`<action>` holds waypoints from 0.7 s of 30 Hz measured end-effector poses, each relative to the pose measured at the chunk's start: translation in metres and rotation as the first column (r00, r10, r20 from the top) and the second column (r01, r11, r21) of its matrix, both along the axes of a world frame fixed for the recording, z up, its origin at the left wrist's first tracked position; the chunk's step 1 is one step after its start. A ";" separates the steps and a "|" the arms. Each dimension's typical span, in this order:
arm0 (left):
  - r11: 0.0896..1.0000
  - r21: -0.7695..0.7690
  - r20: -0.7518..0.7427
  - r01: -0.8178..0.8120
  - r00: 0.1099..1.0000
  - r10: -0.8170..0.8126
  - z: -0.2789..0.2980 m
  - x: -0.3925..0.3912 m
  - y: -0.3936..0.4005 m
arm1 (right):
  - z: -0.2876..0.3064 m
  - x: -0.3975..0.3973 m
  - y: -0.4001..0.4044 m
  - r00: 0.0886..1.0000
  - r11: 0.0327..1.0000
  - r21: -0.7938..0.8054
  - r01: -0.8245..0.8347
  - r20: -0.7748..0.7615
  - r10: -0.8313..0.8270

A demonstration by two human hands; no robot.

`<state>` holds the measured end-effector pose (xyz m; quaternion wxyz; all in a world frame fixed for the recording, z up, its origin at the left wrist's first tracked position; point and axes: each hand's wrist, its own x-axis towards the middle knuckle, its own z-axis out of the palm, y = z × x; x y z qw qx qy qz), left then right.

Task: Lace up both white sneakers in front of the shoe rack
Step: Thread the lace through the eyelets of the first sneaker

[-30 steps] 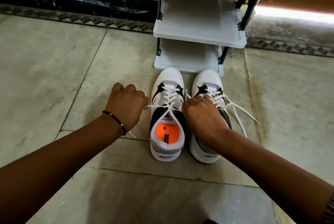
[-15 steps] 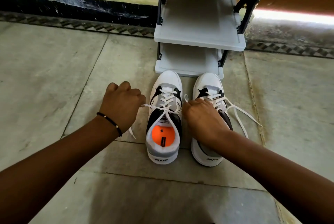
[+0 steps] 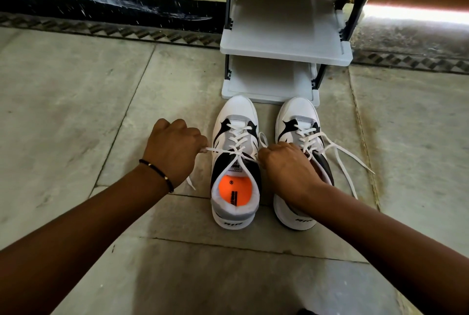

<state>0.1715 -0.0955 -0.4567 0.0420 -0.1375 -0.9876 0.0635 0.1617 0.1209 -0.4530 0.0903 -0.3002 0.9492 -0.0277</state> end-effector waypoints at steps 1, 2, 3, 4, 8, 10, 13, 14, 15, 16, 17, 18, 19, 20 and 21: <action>1.000 0.026 0.021 0.013 1.000 -0.013 -0.001 0.000 0.000 | 0.001 -0.001 -0.001 1.000 1.000 -0.016 0.007 0.026 -0.006; 0.997 0.075 0.070 0.011 0.997 -0.017 -0.001 -0.001 0.000 | 0.002 -0.002 -0.001 0.998 1.000 -0.020 0.021 0.059 -0.019; 0.988 0.154 0.136 -0.004 0.991 -0.017 -0.003 -0.003 -0.003 | 0.004 -0.004 -0.002 0.995 0.999 -0.018 0.032 0.096 -0.030; 0.966 0.255 0.222 -0.039 0.975 -0.020 -0.003 -0.003 -0.004 | 0.006 -0.005 -0.002 0.989 0.999 -0.022 0.049 0.139 -0.046; 0.658 0.720 0.333 -0.220 0.942 -0.049 -0.006 0.006 -0.002 | 0.010 -0.016 0.002 0.871 0.923 -0.221 0.315 0.454 -0.188; 0.394 0.845 0.402 -0.363 0.915 -0.019 -0.011 0.009 0.004 | 0.012 -0.019 0.001 0.697 0.722 -0.385 0.575 0.693 -0.186; -0.096 0.854 0.518 -0.512 0.854 0.051 -0.013 0.008 0.017 | 0.007 -0.016 -0.004 0.506 0.361 -0.477 0.802 0.862 0.014; -0.258 0.809 0.554 -0.528 0.831 0.039 -0.012 0.007 0.020 | 0.005 -0.015 -0.005 0.510 0.279 -0.503 0.818 0.859 0.054; -0.397 0.742 0.590 -0.540 0.808 0.005 -0.011 0.006 0.024 | 0.003 -0.015 -0.008 0.522 0.214 -0.527 0.822 0.849 0.081; -0.498 0.664 0.621 -0.557 0.783 -0.048 -0.009 0.005 0.027 | 0.002 -0.015 -0.010 0.534 0.164 -0.544 0.823 0.839 0.103; -0.567 0.589 0.645 -0.576 0.758 -0.099 -0.005 0.003 0.030 | 0.001 -0.016 -0.013 0.537 0.117 -0.551 0.826 0.834 0.128; -0.612 0.536 0.656 -0.582 0.743 -0.131 -0.002 0.002 0.031 | 0.001 -0.018 -0.015 0.533 0.073 -0.548 0.833 0.831 0.162; -0.649 0.504 0.653 -0.570 0.743 -0.145 0.000 -0.001 0.033 | 0.002 -0.020 -0.018 0.521 0.035 -0.539 0.842 0.828 0.205; -0.680 0.488 0.640 -0.548 0.754 -0.148 0.001 -0.004 0.034 | 0.002 -0.022 -0.020 0.504 0.006 -0.522 0.853 0.826 0.250; -0.704 0.477 0.623 -0.526 0.767 -0.151 0.002 -0.007 0.036 | 0.003 -0.024 -0.022 0.482 -0.012 -0.501 0.865 0.826 0.290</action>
